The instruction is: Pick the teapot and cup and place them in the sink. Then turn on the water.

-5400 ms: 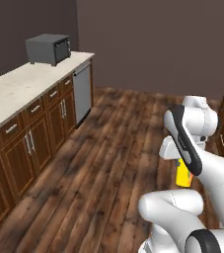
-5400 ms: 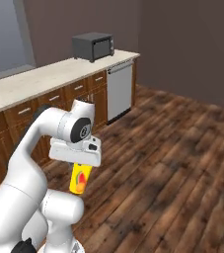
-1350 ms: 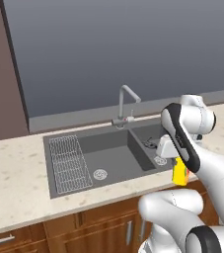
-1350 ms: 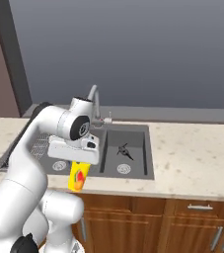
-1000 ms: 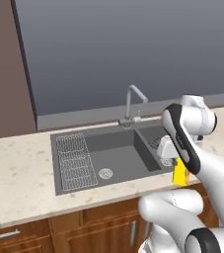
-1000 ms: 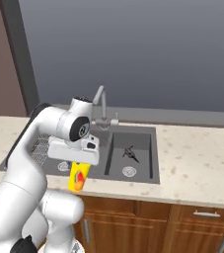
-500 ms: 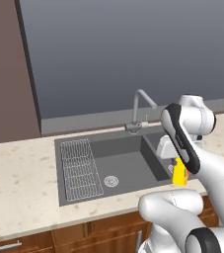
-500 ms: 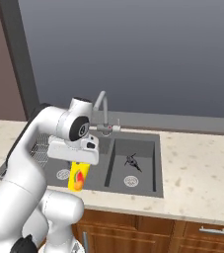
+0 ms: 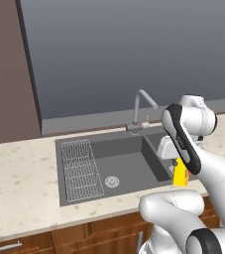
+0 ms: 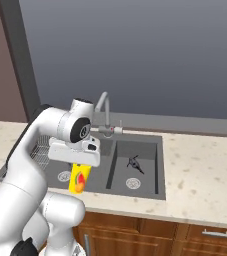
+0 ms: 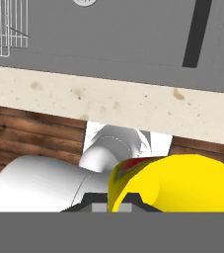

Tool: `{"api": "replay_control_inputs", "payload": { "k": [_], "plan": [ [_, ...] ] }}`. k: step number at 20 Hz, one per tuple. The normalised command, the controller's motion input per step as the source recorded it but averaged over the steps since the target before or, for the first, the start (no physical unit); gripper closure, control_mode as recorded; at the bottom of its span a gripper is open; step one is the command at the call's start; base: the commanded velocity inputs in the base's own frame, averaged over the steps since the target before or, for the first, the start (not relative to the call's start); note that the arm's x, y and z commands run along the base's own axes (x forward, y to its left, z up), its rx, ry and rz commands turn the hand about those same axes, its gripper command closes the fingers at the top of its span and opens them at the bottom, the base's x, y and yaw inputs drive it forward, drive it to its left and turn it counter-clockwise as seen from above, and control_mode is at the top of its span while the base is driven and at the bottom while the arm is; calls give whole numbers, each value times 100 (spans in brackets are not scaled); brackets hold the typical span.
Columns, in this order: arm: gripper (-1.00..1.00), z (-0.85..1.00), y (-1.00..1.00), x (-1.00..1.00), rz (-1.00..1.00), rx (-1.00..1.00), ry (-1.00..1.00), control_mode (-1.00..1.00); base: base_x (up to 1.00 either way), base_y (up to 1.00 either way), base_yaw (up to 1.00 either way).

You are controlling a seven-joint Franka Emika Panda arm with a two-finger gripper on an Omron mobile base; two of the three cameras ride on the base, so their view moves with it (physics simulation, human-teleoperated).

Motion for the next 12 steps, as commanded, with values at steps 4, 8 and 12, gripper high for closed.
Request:
{"api": "replay_control_inputs", "payload": {
  "k": [4, 8, 12],
  "plan": [
    [100, 0, 0, 0, 0, 0, 0, -100, 0, 0, 0],
    [100, 0, 0, 0, 0, 0, 0, -100, 0, 0, 0],
    [100, -1, 6, 9, -1, 0, 0, -100, 0, 0, 0]
  ]
}}
